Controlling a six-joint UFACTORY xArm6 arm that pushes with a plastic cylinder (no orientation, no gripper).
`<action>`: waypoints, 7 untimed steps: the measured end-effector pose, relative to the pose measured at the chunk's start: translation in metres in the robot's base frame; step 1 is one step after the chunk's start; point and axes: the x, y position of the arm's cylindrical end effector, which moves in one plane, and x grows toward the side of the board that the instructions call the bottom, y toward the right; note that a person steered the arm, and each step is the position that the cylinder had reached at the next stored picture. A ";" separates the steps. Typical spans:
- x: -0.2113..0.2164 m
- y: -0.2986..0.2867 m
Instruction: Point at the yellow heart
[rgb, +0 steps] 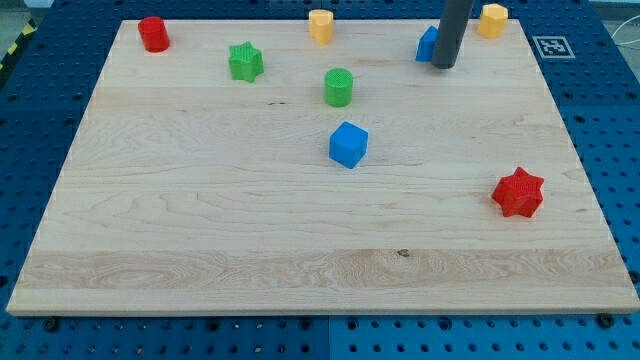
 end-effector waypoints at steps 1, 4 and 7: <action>0.000 -0.011; 0.000 -0.048; -0.007 -0.069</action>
